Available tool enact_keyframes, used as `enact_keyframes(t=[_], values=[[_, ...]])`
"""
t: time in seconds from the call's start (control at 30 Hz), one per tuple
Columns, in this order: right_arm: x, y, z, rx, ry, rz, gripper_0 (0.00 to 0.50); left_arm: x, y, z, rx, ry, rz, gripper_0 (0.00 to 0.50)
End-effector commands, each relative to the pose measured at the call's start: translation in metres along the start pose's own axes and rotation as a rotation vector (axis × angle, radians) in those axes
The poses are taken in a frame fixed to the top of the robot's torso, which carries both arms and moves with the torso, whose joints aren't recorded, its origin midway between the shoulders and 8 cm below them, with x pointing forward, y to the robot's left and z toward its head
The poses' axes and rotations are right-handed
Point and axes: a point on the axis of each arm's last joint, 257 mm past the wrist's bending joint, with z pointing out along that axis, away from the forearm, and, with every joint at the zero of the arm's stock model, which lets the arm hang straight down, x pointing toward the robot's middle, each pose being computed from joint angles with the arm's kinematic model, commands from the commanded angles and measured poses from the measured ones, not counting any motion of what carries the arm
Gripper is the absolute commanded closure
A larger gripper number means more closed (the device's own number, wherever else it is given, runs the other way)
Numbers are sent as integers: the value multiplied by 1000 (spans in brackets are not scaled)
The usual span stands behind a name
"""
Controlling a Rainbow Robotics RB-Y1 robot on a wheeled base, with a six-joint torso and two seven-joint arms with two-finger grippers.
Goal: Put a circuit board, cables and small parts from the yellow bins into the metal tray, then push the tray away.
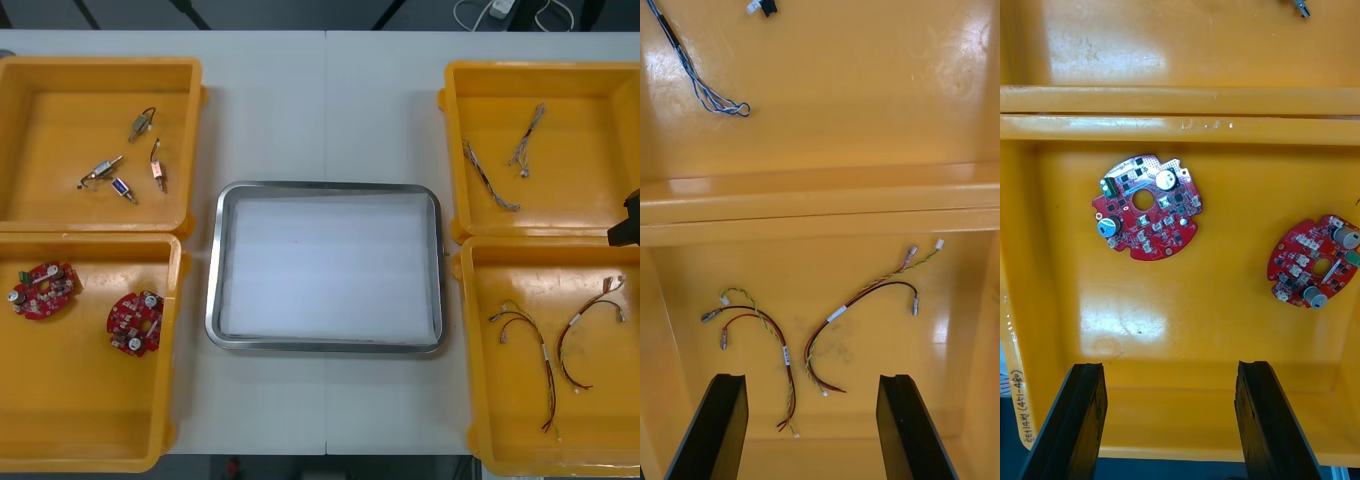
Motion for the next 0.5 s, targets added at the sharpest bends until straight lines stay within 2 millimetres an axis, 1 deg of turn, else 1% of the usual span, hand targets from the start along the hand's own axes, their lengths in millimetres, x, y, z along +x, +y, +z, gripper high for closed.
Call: enact_keyframes(t=[0.03, 0.5], values=[[-7, -17, -14, 45, -29, -37, 0, -6, 12, -13, -42, -25, -41, 0], [-7, -17, -14, 45, -29, -37, 0, -6, 12, -13, -42, -25, -41, 0]])
